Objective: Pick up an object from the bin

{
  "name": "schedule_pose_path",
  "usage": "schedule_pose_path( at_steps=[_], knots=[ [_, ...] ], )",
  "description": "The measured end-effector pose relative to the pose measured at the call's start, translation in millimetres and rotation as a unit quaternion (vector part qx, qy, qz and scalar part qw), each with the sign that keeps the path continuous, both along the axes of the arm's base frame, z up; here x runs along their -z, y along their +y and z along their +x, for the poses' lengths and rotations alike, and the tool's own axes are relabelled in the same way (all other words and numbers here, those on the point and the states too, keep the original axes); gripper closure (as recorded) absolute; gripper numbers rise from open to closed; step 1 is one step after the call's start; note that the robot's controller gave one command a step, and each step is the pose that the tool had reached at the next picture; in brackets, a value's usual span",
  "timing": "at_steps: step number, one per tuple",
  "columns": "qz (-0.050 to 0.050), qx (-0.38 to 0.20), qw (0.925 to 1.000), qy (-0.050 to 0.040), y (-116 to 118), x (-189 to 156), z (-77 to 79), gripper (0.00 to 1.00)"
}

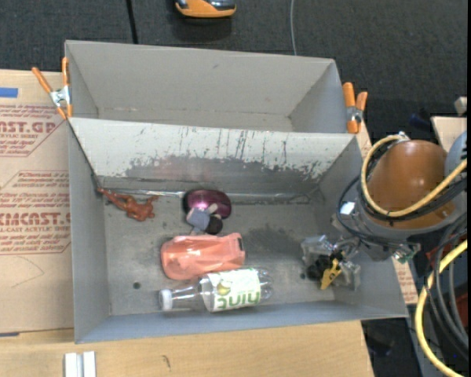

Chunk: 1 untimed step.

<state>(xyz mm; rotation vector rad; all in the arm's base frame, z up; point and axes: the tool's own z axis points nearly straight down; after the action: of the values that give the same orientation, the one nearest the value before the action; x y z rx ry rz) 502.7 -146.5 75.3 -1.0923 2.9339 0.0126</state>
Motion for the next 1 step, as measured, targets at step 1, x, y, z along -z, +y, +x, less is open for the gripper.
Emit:
schedule_pose_path(
  at_steps=[1],
  knots=[
    [0.000,0.000,1.0000,-0.0004,-0.3,-0.1,0.2,1.00]
  ],
)
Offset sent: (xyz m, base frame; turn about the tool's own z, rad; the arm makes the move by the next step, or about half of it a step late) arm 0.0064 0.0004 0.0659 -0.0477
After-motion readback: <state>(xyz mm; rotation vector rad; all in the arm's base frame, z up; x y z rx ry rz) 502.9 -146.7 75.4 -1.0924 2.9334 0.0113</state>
